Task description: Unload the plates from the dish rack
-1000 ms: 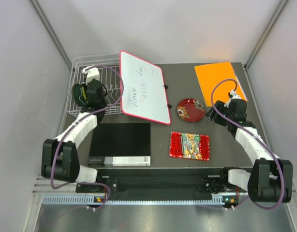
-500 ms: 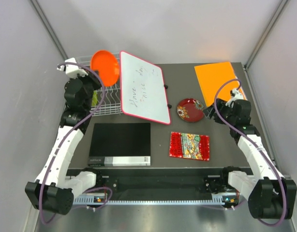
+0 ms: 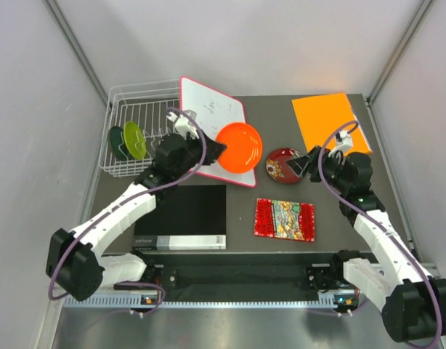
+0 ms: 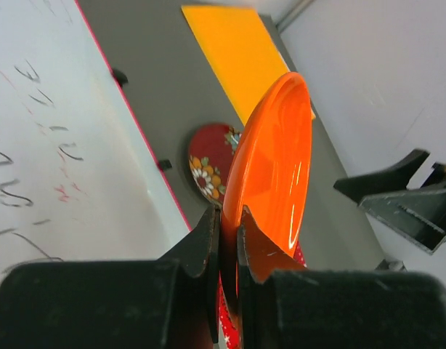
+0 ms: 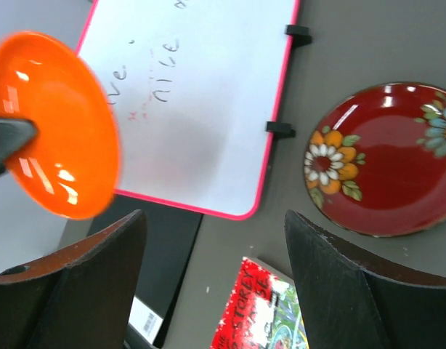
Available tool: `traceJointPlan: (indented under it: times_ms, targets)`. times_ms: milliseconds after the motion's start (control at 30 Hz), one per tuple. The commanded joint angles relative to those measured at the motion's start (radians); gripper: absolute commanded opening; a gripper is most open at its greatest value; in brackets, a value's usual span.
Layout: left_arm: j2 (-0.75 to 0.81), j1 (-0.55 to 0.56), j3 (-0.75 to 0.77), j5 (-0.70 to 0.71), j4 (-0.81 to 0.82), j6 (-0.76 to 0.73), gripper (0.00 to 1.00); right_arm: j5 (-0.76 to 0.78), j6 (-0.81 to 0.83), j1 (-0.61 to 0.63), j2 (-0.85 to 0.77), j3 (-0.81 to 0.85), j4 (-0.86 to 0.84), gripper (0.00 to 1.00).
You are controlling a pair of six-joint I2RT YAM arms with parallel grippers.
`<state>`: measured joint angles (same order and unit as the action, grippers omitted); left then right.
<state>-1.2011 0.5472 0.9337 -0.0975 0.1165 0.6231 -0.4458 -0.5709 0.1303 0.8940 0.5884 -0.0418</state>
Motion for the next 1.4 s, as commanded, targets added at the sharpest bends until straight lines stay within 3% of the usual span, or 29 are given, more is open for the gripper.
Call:
traceJointPlan:
  times_ms: [0,500,600,767,933,1133,1200,1267,1367]
  targets:
    - [-0.032,0.052,-0.018,0.001,0.170,0.050,0.00,-0.060,-0.087,0.046,0.025,-0.038,-0.217,0.76]
    - [-0.164,0.120,-0.019,-0.028,0.265,0.085,0.00,-0.096,-0.188,0.155,0.192,-0.059,-0.493,0.75]
    - [-0.181,0.123,-0.027,-0.048,0.299,0.099,0.00,-0.106,-0.198,0.163,0.226,-0.058,-0.530,0.70]
    - [-0.202,0.131,-0.022,-0.080,0.337,0.104,0.00,-0.148,-0.256,0.164,0.296,-0.085,-0.662,0.42]
    - [-0.224,0.129,-0.032,-0.136,0.382,0.113,0.00,-0.198,-0.302,0.164,0.347,-0.107,-0.779,0.00]
    - [-0.242,0.129,-0.035,-0.168,0.401,0.104,0.00,-0.140,-0.281,0.160,0.307,-0.127,-0.750,0.00]
    - [-0.241,0.129,-0.030,-0.160,0.381,0.063,0.34,-0.072,-0.223,0.150,0.275,-0.110,-0.617,0.00]
    - [-0.226,0.129,-0.015,-0.131,0.321,-0.001,0.61,-0.010,-0.175,0.141,0.218,-0.082,-0.447,0.00]
    - [-0.174,0.129,-0.007,-0.044,0.241,-0.095,0.77,0.082,-0.118,0.092,0.158,-0.064,-0.331,0.00]
